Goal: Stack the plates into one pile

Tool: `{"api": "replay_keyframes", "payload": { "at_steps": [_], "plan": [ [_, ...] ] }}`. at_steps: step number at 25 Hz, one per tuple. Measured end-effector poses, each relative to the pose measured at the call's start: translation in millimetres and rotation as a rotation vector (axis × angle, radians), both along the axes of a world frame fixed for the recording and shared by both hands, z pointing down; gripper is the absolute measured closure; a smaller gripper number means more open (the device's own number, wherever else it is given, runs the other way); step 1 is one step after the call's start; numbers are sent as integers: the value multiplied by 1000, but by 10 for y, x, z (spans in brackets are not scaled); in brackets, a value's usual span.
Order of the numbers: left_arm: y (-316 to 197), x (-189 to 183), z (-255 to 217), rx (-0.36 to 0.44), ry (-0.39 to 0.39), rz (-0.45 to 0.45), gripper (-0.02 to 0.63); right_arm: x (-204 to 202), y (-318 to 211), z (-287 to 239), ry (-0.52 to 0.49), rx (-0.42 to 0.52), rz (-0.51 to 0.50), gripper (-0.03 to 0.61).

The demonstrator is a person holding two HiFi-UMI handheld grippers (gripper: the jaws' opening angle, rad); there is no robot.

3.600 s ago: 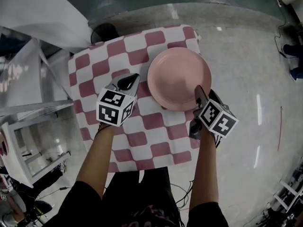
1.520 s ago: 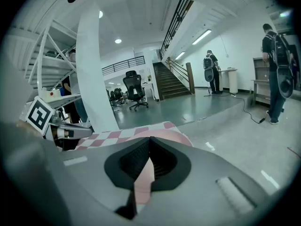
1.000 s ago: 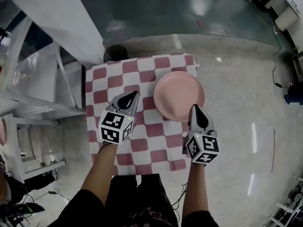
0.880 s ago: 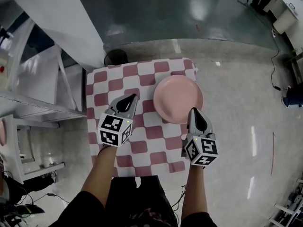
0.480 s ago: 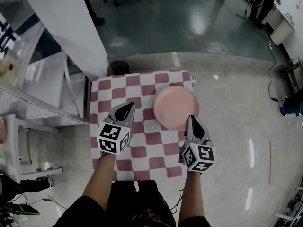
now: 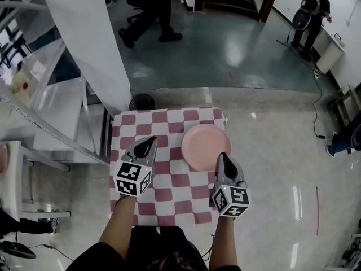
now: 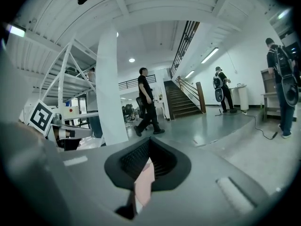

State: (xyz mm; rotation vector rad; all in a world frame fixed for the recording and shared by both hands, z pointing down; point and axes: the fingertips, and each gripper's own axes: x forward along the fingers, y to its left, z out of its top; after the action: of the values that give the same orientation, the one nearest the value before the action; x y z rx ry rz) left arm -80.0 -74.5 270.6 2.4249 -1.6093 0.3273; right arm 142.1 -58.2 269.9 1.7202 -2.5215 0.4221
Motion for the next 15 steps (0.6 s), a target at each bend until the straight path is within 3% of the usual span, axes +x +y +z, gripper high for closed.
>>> {"api": "replay_keyframes", "payload": {
  "at_steps": [15],
  "plan": [
    [284,-167,-477,92,-28,-4,615,-93,235,-427,-9,71,-15,574]
  ]
}}
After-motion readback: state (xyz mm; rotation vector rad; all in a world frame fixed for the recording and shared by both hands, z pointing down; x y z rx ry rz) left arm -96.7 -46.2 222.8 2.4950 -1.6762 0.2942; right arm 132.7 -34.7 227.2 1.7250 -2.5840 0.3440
